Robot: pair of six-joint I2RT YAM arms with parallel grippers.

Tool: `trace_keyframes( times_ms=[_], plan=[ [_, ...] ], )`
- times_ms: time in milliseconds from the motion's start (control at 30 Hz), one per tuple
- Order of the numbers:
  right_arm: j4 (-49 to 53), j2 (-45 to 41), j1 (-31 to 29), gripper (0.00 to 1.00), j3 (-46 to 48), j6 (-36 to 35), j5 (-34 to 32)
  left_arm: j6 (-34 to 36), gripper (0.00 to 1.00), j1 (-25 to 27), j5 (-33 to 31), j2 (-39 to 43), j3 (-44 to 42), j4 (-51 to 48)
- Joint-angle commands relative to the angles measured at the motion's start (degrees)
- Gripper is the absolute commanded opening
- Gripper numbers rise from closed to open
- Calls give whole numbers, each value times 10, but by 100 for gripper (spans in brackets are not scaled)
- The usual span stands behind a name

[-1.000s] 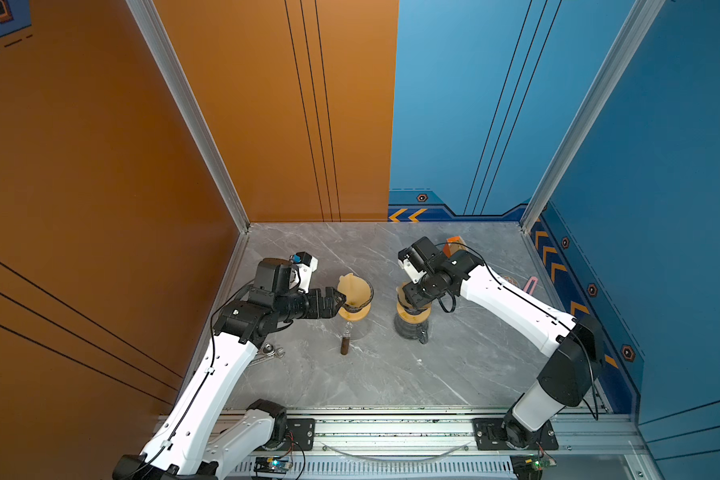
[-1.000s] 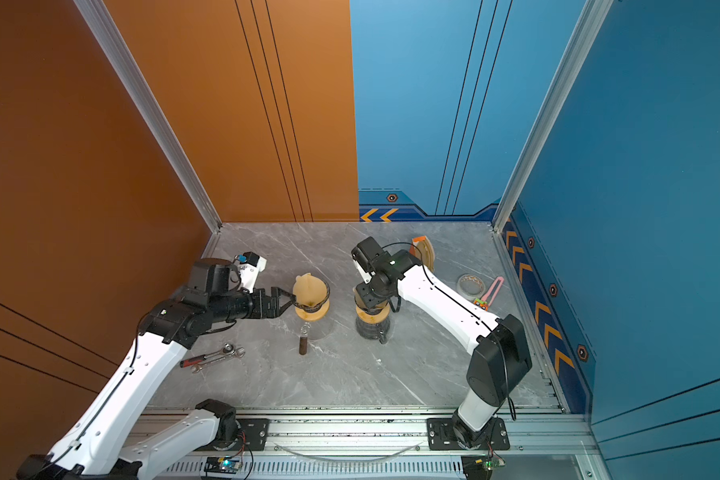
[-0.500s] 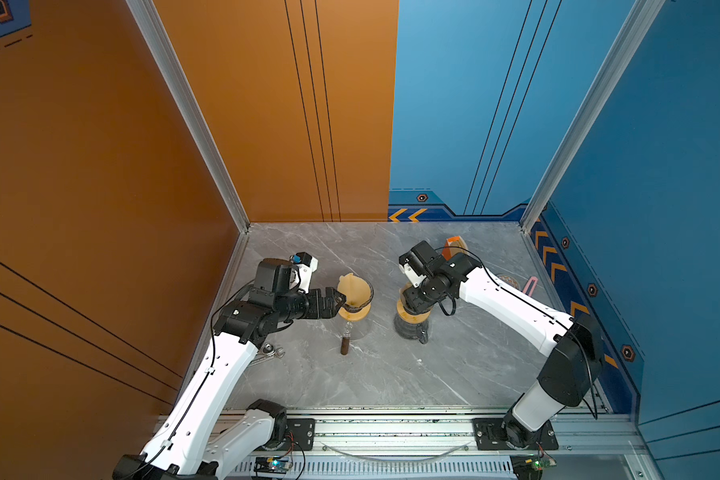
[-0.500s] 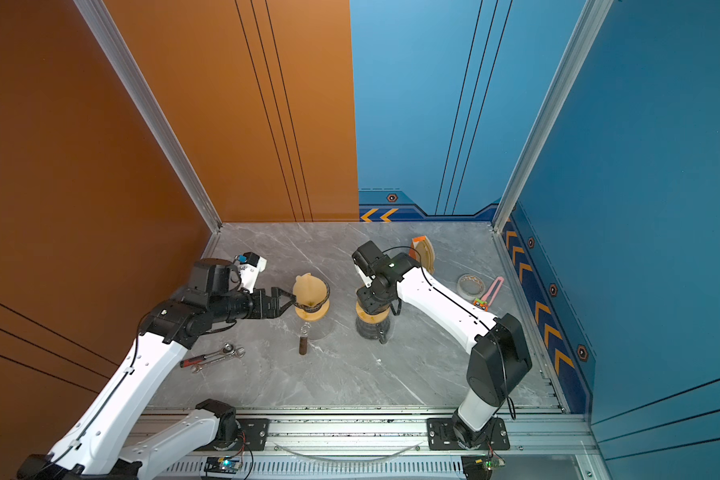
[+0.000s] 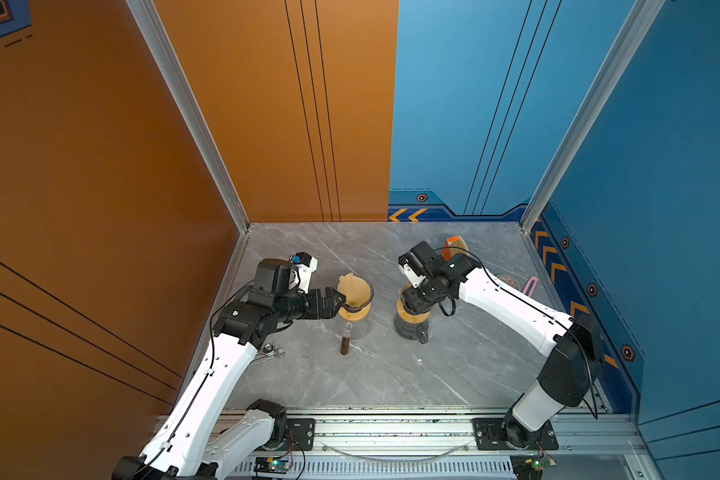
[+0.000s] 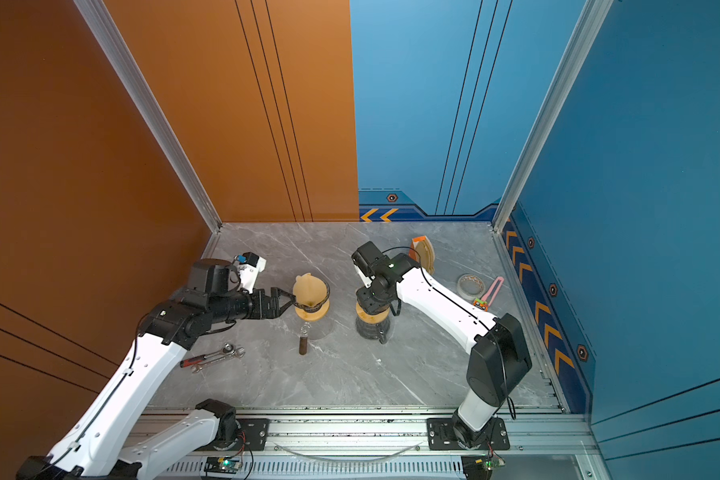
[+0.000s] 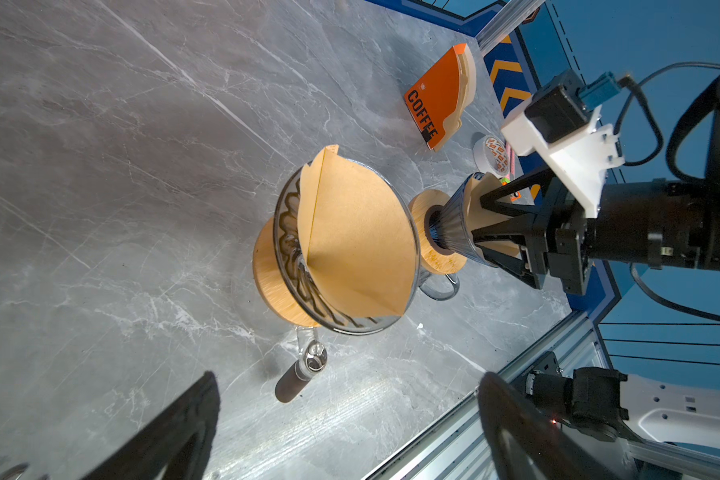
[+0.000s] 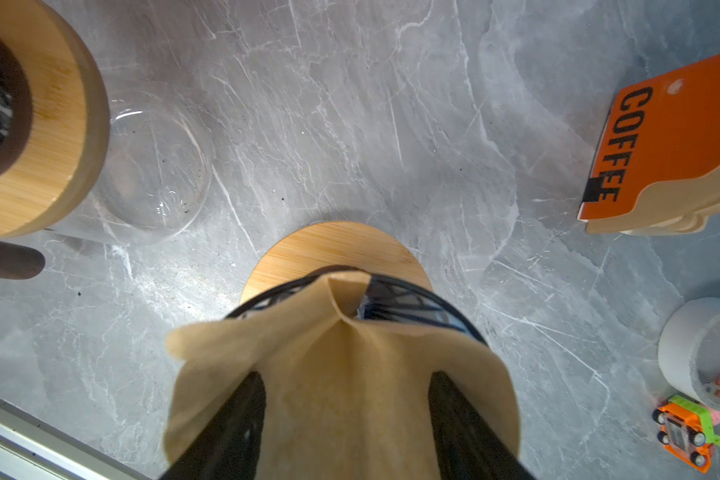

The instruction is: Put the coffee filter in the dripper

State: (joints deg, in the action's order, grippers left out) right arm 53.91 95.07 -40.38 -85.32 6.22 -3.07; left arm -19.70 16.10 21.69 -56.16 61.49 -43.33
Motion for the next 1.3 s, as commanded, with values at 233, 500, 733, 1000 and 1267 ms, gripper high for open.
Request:
trace_keyframes(
  times_ms=[233, 500, 733, 1000, 1267],
  plan=[
    [9, -14, -11, 61, -39, -2, -6, 2, 98, 3, -3, 8, -6, 1],
    [22, -16, -8, 61, -56, -9, -15, 2, 98, 1, -2, 6, -1, 2],
    [29, -29, -6, 60, -63, -11, -17, 2, 98, 0, -2, 4, 2, 2],
    [-10, -94, -7, 60, -26, -10, -9, 9, 98, -1, -4, 0, 17, 10],
    [-64, -205, -2, 76, 43, 8, -24, 9, 98, -25, -43, 6, 12, 59]
  ],
)
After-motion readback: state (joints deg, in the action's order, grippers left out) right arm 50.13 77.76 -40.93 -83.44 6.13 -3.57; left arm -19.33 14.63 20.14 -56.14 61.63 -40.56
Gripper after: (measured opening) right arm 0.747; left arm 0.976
